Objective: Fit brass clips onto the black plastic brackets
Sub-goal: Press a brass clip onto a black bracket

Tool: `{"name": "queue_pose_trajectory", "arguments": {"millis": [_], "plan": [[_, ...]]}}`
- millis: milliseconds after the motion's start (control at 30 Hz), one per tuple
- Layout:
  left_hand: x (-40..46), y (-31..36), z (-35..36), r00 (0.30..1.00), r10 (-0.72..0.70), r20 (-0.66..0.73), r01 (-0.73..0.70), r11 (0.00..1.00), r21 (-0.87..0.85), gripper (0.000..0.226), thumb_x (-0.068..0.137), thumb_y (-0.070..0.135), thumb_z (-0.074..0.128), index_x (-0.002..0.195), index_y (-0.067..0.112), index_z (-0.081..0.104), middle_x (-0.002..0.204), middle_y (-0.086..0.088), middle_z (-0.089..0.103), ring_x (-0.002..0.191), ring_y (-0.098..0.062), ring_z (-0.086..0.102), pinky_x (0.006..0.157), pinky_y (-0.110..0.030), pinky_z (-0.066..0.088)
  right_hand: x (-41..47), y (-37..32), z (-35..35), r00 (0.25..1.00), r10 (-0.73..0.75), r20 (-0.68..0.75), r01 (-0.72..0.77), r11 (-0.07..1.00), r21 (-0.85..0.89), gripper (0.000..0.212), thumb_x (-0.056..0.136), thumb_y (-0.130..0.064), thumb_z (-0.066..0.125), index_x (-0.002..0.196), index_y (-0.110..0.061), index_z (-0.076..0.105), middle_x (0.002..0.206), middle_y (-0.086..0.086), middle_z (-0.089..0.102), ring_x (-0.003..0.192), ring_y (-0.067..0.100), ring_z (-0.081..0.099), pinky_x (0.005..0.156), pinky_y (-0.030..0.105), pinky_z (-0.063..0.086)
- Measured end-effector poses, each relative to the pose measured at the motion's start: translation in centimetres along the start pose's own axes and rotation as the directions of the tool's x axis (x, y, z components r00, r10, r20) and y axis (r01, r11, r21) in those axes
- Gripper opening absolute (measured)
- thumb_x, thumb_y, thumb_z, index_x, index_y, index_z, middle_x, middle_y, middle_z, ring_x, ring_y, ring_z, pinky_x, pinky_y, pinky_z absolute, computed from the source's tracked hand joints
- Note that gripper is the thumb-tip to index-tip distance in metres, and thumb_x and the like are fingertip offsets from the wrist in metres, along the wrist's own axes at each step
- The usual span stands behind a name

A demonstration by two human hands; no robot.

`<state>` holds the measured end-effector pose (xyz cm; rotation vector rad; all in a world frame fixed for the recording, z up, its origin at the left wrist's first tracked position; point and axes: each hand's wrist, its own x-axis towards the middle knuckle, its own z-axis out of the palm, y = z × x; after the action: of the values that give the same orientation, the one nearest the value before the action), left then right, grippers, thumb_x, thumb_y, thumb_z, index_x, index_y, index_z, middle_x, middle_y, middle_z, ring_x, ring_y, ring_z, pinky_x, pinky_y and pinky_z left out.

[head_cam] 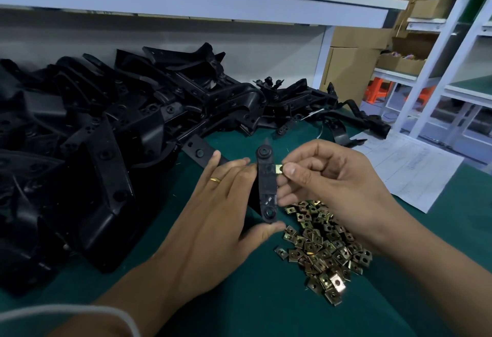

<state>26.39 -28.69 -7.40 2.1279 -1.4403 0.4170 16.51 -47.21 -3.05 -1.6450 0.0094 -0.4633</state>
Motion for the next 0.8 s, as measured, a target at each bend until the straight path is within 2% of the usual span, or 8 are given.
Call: {"name": "queue_pose_trajectory", "arguments": {"millis": [433, 700, 800], "plan": [[-0.06, 0.06, 0.18, 1.000, 0.002, 0.005, -0.002, 1.000, 0.017, 0.080, 0.096, 0.071, 0.045, 0.152, 0.014, 0.040, 0.151, 0.005, 0.050, 0.152, -0.009, 0.029, 0.130, -0.041, 0.009, 0.00, 0.01, -0.08, 1.000, -0.015, 0.006, 0.015, 0.998, -0.053, 0.014, 0.092, 0.000, 0.068, 0.103, 0.009, 0.065, 0.086, 0.027, 0.074, 0.075, 0.036, 0.076, 0.069, 0.036, 0.064], [-0.08, -0.02, 0.47, 0.999, 0.005, 0.042, -0.009, 0.995, 0.102, 0.080, 0.098, 0.070, 0.043, 0.151, 0.012, 0.035, 0.149, 0.000, 0.050, 0.150, -0.015, 0.033, 0.128, -0.050, 0.018, -0.03, 0.28, -0.01, 1.000, -0.008, -0.014, 0.008, 0.999, -0.047, 0.010, 0.094, 0.002, 0.067, 0.102, 0.009, 0.065, 0.085, 0.025, 0.075, 0.075, 0.035, 0.077, 0.068, 0.034, 0.064], [-0.07, -0.01, 0.35, 0.998, -0.002, 0.062, -0.006, 0.993, 0.118, 0.080, 0.098, 0.069, 0.041, 0.152, 0.010, 0.036, 0.149, 0.000, 0.050, 0.151, -0.017, 0.032, 0.128, -0.050, 0.017, -0.12, 0.34, 0.08, 1.000, 0.001, -0.014, -0.001, 0.999, -0.036, 0.011, 0.093, 0.002, 0.067, 0.101, 0.009, 0.066, 0.085, 0.025, 0.075, 0.076, 0.034, 0.078, 0.068, 0.033, 0.064]]}}
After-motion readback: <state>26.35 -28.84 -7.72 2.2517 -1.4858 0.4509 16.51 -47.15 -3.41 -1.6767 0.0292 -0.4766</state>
